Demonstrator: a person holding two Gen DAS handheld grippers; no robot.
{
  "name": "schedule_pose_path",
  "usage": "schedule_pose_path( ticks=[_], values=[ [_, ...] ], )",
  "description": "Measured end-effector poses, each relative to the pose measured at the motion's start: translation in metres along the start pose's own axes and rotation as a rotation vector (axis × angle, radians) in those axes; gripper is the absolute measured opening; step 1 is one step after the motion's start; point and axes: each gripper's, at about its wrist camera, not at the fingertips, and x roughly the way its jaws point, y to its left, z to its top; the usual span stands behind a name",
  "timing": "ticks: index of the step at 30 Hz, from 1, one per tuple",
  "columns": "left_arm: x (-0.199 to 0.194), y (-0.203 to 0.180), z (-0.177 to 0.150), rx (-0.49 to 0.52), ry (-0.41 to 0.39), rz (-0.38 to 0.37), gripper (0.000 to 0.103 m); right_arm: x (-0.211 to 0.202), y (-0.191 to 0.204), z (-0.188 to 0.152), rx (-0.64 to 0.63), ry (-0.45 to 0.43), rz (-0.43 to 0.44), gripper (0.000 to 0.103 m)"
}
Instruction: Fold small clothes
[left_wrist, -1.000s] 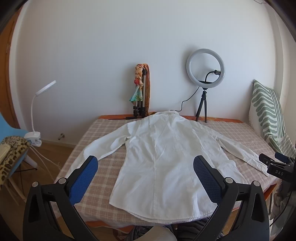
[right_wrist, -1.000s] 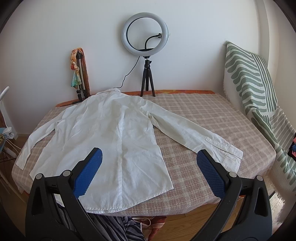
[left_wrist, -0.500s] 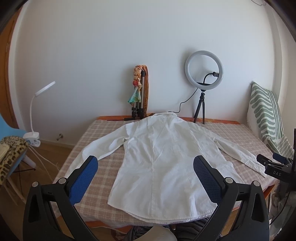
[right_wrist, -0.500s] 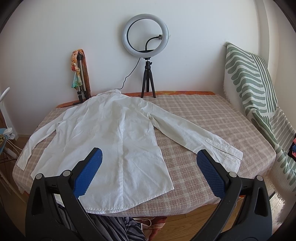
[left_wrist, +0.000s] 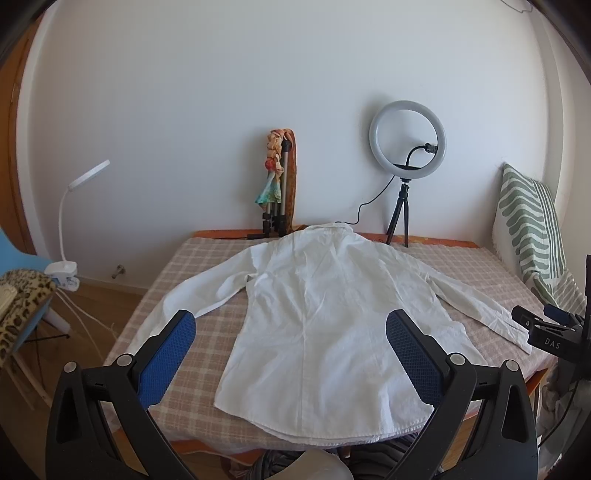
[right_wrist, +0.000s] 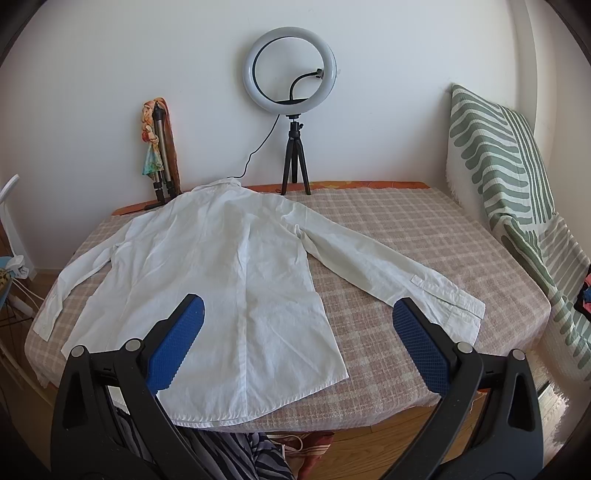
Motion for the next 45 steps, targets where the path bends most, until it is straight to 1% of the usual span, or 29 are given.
schedule_pose_path(
  ticks=[19, 29, 39, 43, 45],
  values=[
    [0.010, 0.001, -0.004, -0.001, 0.017, 0.003, 0.102, 0.001, 0.000, 0.001, 0.000, -0.005, -0.006, 0.103],
    [0.020, 0.014, -0.006, -0.018, 0.037, 0.019, 0.102, 0.007, 0.001, 0.001, -0.009, -0.004, -0.027, 0.103],
    [0.037, 0.043, -0.007, -0.034, 0.044, 0.054, 0.102, 0.007, 0.003, 0.001, -0.016, -0.007, -0.025, 0.103],
    [0.053, 0.070, -0.013, -0.029, 0.052, 0.088, 0.102, 0.008, 0.005, 0.001, -0.028, -0.009, -0.031, 0.103],
    [0.063, 0.088, -0.017, -0.025, 0.066, 0.125, 0.102, 0.009, 0.006, 0.001, -0.024, -0.010, -0.030, 0.103]
  ],
)
